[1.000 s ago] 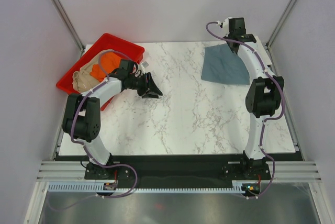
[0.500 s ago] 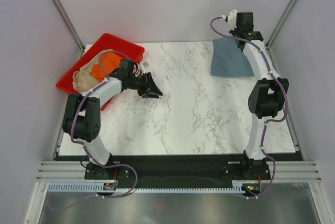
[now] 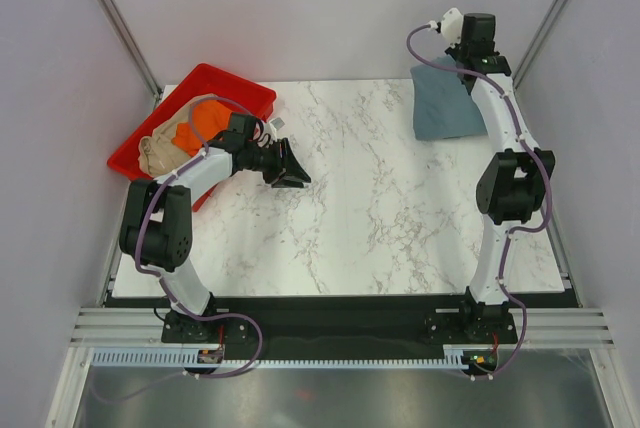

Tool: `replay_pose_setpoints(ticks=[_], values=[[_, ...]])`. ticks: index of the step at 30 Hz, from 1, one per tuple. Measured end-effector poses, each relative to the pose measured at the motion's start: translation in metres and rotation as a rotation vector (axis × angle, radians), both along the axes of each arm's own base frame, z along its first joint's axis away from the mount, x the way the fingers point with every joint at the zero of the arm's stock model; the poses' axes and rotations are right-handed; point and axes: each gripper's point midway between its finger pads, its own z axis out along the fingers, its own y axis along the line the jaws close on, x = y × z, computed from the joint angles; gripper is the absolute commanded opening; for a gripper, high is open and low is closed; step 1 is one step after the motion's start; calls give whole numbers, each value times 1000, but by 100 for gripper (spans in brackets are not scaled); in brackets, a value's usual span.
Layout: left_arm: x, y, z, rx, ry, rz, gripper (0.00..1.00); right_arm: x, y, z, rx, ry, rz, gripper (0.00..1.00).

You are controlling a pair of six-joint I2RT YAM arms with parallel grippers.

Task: Fold and stack the t-shirts
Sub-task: Neatly place the folded tshirt to the corner

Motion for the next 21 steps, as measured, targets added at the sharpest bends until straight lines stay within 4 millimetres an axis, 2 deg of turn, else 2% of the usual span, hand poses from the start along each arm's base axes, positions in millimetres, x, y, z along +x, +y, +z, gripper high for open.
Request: replay_pose_setpoints(ticks=[5,8,12,18,20,21], values=[[0,0,0,0,0,0,45,9,-10,11,-20,-36,-2,0],[0,0,0,0,0,0,45,15,-15,7,-27,-38,-5,0],[0,0,0,0,0,0,45,29,-29,-7,-45,-32,-18,0],[0,0,0,0,0,0,45,52,-60,-34,-81,-50,-65,1],[0,0,0,0,0,-1,45,59,-69,-43,-84,-58,-74,3],[-1,-1,0,0,0,-3,45,64,-72,-47,-84,-69,-75,10]])
